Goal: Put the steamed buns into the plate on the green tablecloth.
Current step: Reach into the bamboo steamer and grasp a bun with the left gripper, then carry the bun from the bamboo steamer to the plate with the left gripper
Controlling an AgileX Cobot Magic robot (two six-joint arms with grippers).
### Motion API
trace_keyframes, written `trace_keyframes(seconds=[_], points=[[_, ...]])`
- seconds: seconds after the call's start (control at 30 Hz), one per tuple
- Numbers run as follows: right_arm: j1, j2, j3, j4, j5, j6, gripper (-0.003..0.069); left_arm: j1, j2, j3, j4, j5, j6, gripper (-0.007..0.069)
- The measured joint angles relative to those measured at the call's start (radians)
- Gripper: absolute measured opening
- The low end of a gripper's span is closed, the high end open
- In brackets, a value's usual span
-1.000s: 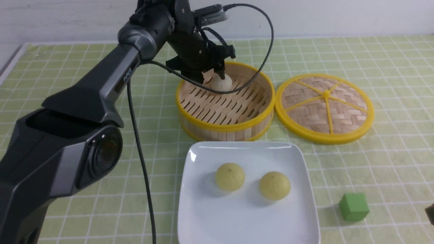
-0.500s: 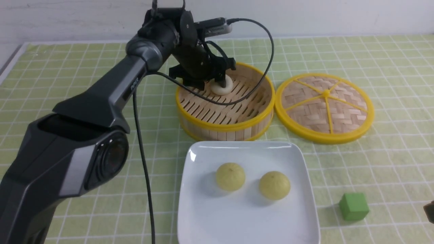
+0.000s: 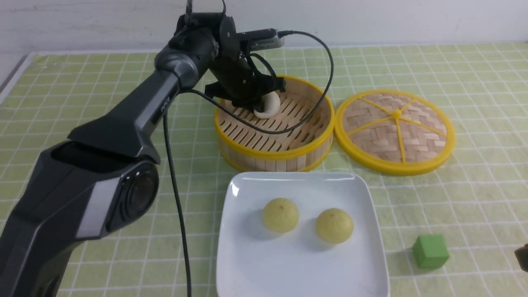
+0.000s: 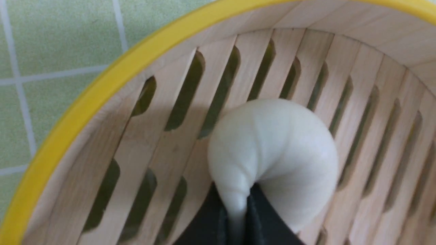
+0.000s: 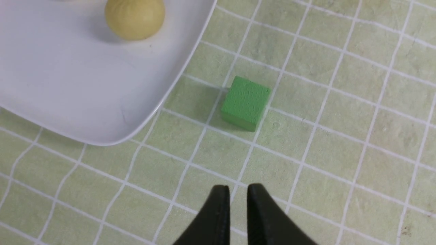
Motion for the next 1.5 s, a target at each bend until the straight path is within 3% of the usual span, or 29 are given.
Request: trace_keyframes(seconds=[0.13, 0.4, 0.5, 0.8, 0.9, 1.0, 1.23, 1.37, 1.5], points=[[0.000, 0.000, 0.000, 0.000, 0.000, 0.000, 0.0105, -0.002, -0.081, -0.047, 0.047, 0.124, 0.000, 0.0027], [0.000, 0.000, 0.000, -0.001, 0.004, 0.000, 0.0115, -0.012, -0.342, -0.013, 0.052, 0.131, 0.007, 0.0027], [0.000, 0.000, 0.000, -0.001, 0.007, 0.000, 0.0118, -0.039, -0.455, 0.128, 0.042, 0.131, 0.023, 0.0027], [0.000, 0.000, 0.000, -0.003, 0.022, 0.000, 0.0128, -0.198, -0.937, 1.086, 0.019, 0.131, 0.044, 0.0029], [0.000, 0.000, 0.000, -0.003, 0.025, 0.000, 0.0131, -0.266, -0.980, 1.316, -0.003, 0.064, 0.036, 0.0029], [0.000, 0.000, 0.000, -0.003, 0.026, 0.000, 0.0134, -0.324, -0.973, 1.443, -0.009, -0.105, 0.036, 0.0031], [0.000, 0.000, 0.000, 0.003, 0.036, 0.000, 0.0141, -0.355, -0.910, 1.484, -0.011, -0.355, 0.033, 0.0048], [0.000, -0.009, 0.000, 0.006, 0.080, 0.000, 0.0120, -0.355, -0.866, 1.484, -0.006, -0.376, 0.033, 0.0101], [0.000, -0.064, -0.006, 0.005, 0.164, 0.000, 0.0018, -0.355, -0.822, 1.484, -0.015, -0.395, 0.026, 0.0245]])
